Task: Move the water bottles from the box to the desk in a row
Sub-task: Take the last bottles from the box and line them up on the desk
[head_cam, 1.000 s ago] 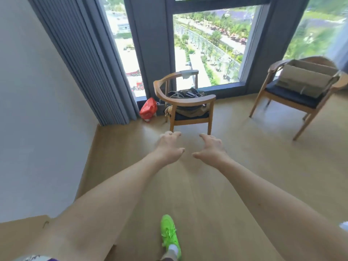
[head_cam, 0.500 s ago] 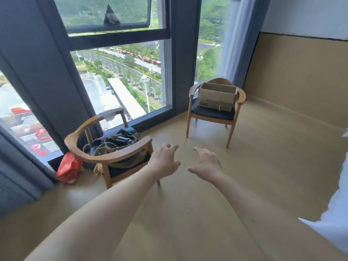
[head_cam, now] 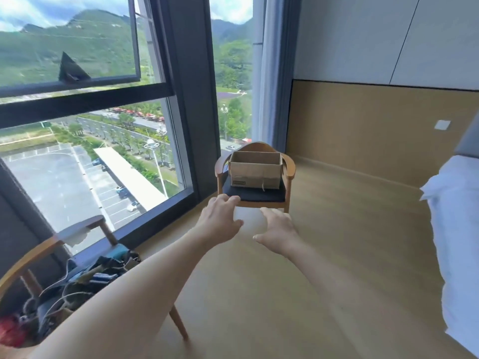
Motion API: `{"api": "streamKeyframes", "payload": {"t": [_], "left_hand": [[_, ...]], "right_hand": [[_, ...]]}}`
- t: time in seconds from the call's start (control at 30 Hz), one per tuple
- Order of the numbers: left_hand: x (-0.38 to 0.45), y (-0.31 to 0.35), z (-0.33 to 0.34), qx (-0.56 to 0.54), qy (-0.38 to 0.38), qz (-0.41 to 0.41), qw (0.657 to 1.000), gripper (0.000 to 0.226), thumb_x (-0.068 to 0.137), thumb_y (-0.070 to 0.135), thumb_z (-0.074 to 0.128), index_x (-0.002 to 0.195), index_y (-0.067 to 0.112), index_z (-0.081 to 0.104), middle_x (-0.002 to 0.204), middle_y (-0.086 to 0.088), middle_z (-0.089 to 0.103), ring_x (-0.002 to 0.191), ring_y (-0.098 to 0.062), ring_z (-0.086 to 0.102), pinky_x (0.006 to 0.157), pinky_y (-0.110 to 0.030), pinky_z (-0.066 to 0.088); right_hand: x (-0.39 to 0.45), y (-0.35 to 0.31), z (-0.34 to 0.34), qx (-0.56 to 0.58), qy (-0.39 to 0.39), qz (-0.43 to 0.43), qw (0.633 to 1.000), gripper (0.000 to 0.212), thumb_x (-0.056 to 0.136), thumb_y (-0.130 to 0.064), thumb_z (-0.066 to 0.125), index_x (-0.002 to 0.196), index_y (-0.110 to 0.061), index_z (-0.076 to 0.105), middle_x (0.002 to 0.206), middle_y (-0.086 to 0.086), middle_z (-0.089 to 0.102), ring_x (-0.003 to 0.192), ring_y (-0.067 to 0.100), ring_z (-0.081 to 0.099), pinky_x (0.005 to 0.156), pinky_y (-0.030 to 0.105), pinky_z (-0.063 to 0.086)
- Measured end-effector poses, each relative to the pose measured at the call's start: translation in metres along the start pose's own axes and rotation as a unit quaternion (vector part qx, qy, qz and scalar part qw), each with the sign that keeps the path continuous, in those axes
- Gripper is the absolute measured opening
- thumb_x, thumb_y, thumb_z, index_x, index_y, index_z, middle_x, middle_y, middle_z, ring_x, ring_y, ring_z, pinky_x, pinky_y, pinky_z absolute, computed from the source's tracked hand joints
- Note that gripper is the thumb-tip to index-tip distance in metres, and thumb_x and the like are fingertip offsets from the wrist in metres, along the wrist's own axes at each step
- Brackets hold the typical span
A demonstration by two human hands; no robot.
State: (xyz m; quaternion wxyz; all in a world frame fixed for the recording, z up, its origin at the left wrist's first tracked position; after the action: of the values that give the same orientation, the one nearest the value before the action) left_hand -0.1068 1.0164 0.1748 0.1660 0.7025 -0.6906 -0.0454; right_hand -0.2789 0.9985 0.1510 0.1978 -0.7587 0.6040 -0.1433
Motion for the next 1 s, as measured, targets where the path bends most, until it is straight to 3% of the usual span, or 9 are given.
{"api": "streamKeyframes", "payload": {"t": [0.3, 0.5, 0.67, 0.83, 1.0], "left_hand": [[0.186, 0.021, 0.008, 0.001, 0.01, 0.005, 1.0, 0.049, 0.089, 0.038, 0.071, 0.132, 0.022, 0.053, 0.125, -0.006, 0.056, 0.119, -0.03, 0.05, 0.092, -0.043, 0.05], [0.292, 0.02, 0.025, 0.002, 0.0, 0.003, 1.0, 0.06, 0.09, 0.041, 0.07, 0.143, 0.024, 0.048, 0.137, -0.006, 0.054, 0.128, -0.03, 0.047, 0.099, -0.046, 0.05], [0.37, 0.005, 0.049, -0.021, -0.016, -0.005, 1.0, 0.056, 0.092, 0.039, 0.069, 0.142, 0.024, 0.049, 0.138, -0.006, 0.053, 0.128, -0.028, 0.046, 0.1, -0.045, 0.05], [0.454, -0.025, 0.068, -0.034, -0.021, 0.015, 0.999, 0.055, 0.092, 0.04, 0.068, 0.142, 0.027, 0.049, 0.141, -0.004, 0.052, 0.133, -0.028, 0.045, 0.102, -0.046, 0.048], [0.567, -0.067, 0.075, -0.049, -0.036, 0.03, 0.998, 0.07, 0.091, 0.044, 0.065, 0.153, 0.025, 0.04, 0.152, -0.003, 0.045, 0.141, -0.025, 0.037, 0.112, -0.044, 0.04]], "right_hand": [[0.191, 0.028, -0.053, -0.022, 0.001, -0.05, 0.999, 0.082, 0.088, -0.044, 0.072, 0.157, -0.024, 0.031, 0.155, 0.002, 0.041, 0.14, 0.029, 0.036, 0.114, 0.042, 0.037], [0.295, 0.042, -0.074, -0.022, 0.006, -0.052, 0.998, 0.082, 0.088, -0.044, 0.073, 0.156, -0.025, 0.033, 0.152, 0.001, 0.045, 0.136, 0.028, 0.04, 0.112, 0.042, 0.039], [0.375, 0.061, -0.079, -0.039, 0.004, -0.037, 0.999, 0.082, 0.087, -0.044, 0.072, 0.156, -0.026, 0.033, 0.153, 0.002, 0.043, 0.139, 0.029, 0.039, 0.111, 0.042, 0.038], [0.456, 0.066, -0.076, -0.05, 0.022, -0.019, 0.998, 0.08, 0.086, -0.046, 0.072, 0.154, -0.026, 0.036, 0.152, 0.001, 0.046, 0.137, 0.029, 0.041, 0.11, 0.041, 0.039], [0.562, 0.05, -0.066, -0.05, 0.035, 0.011, 0.998, 0.082, 0.087, -0.045, 0.07, 0.157, -0.025, 0.031, 0.158, 0.002, 0.039, 0.142, 0.028, 0.036, 0.116, 0.039, 0.033]]}}
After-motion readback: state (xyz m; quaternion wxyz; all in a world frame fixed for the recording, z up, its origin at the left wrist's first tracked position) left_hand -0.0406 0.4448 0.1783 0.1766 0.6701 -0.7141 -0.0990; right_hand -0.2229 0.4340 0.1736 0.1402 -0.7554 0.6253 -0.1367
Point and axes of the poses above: each hand's wrist, its own x-axis towards the middle knuckle, its own z-axis out of the palm, y = z × x, the point moved 1 cm from there along x, towards the middle knuckle
